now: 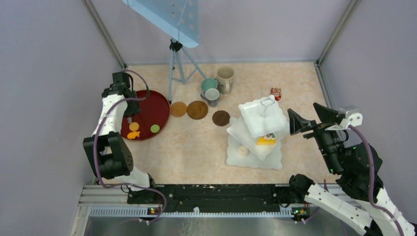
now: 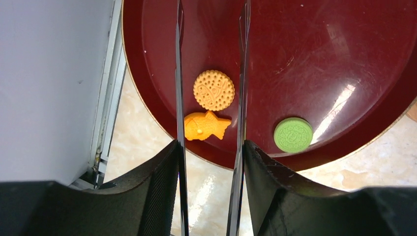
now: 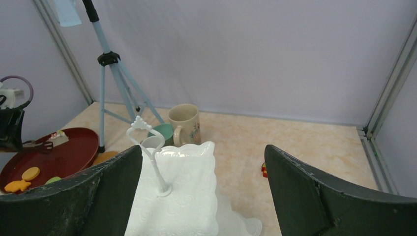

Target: Serve the afternoon tea

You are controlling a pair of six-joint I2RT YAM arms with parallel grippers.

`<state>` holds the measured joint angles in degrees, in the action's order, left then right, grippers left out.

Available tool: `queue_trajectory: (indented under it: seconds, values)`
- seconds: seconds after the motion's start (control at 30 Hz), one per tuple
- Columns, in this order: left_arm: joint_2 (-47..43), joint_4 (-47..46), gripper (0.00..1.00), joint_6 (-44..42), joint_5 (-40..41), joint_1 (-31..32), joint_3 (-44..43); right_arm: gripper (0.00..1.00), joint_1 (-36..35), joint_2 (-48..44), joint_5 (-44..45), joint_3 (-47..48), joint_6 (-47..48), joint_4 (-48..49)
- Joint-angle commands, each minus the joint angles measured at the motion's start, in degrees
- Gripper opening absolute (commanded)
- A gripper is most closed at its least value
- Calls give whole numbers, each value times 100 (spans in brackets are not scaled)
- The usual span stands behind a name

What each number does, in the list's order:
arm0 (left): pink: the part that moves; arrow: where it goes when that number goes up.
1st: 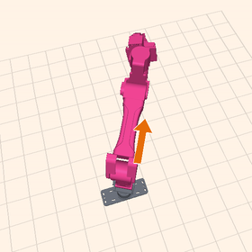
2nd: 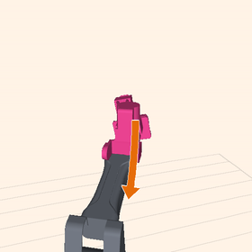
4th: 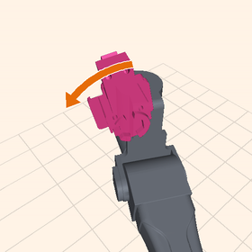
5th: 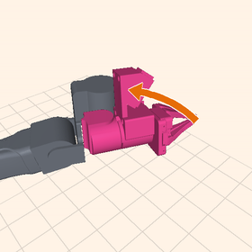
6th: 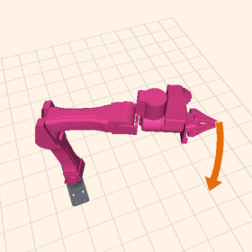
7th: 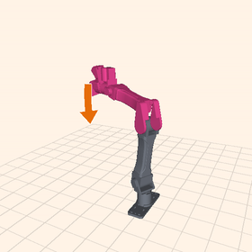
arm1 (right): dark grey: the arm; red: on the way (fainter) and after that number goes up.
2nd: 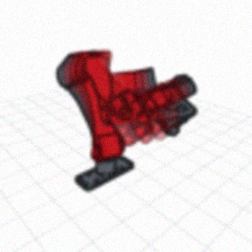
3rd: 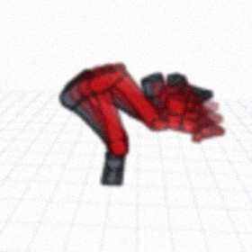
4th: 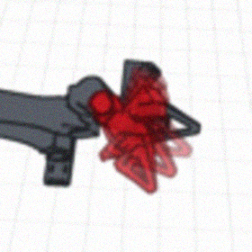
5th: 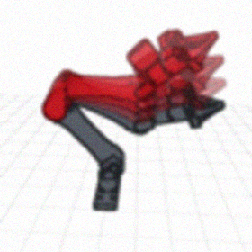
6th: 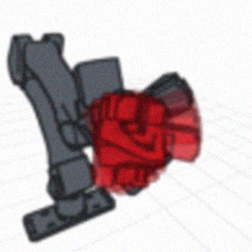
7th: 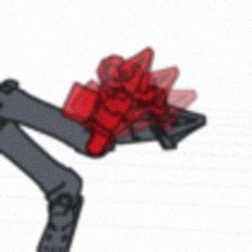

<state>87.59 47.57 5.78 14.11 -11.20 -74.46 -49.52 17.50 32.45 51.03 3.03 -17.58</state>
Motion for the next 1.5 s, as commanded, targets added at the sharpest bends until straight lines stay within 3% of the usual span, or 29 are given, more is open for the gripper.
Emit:
queue_trajectory:
  seconds: [0.0, 0.23, 0.7, 0.93, 1.17, 1.47]
  values:
    - [246, -326, 55, -122, -152, -98, -230, 92, -72, -36, -57, 0, 144, 100]
    - [468, -627, 56, -232, -283, -215, -231, 92, -69, -2, -38, -60, 146, 165]
    - [687, -943, 58, -508, -1327, -659, -399, 92, -72, 126, -66, -66, 16, 194]
    - [1048, -642, 52, -464, -2039, -656, -739, 92, -70, 213, -142, -66, -102, 234]
    - [758, -1038, 48, -328, -2122, -655, -262, 92, -72, 243, -151, -66, -150, 260]
    - [1125, -1073, 59, -182, -1922, -655, -411, 92, -71, 339, -208, -41, -183, 276]
